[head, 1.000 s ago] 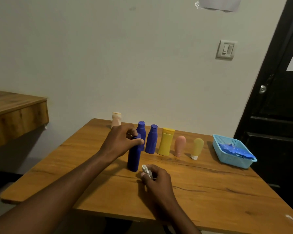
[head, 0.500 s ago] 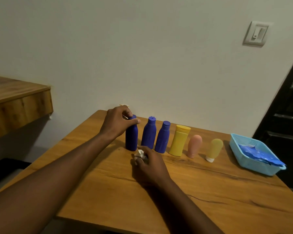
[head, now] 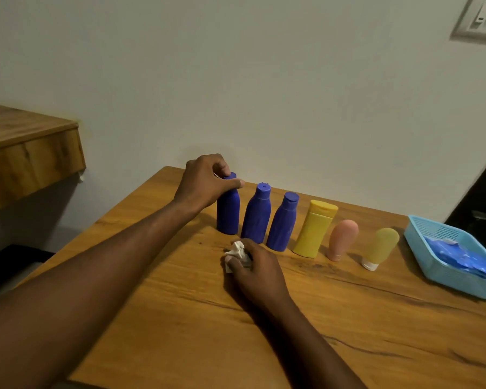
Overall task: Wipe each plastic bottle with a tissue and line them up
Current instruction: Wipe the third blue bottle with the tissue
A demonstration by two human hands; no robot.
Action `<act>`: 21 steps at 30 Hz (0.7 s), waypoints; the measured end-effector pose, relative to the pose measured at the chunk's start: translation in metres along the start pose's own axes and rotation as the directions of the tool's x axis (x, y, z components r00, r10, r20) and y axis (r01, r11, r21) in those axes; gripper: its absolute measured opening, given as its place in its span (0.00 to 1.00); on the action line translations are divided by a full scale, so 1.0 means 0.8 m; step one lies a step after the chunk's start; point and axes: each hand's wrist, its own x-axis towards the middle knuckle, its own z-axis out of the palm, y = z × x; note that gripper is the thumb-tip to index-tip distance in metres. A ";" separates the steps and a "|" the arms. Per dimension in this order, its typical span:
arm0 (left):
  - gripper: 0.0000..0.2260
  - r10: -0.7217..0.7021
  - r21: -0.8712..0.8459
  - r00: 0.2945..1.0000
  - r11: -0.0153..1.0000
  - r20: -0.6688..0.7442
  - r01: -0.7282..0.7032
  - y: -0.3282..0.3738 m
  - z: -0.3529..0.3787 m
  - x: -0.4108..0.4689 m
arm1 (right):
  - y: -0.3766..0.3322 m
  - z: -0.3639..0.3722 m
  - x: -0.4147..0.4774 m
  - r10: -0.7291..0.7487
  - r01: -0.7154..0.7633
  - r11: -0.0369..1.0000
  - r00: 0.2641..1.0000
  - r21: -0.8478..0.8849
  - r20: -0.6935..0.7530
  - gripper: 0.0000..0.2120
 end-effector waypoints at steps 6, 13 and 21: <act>0.14 0.004 0.062 1.000 0.998 0.023 -0.006 0.008 0.004 0.000 | 0.001 -0.001 -0.005 -0.001 0.002 1.000 1.000 0.018 -0.020 0.08; 0.19 -0.057 0.227 0.998 0.972 0.000 0.055 0.010 0.003 -0.006 | 0.000 -0.001 -0.008 -0.008 0.008 1.000 1.000 -0.009 -0.024 0.08; 0.29 -0.080 0.266 0.997 0.961 0.020 0.071 0.014 -0.014 -0.012 | -0.004 -0.002 -0.010 -0.012 0.012 1.000 0.999 -0.017 -0.041 0.06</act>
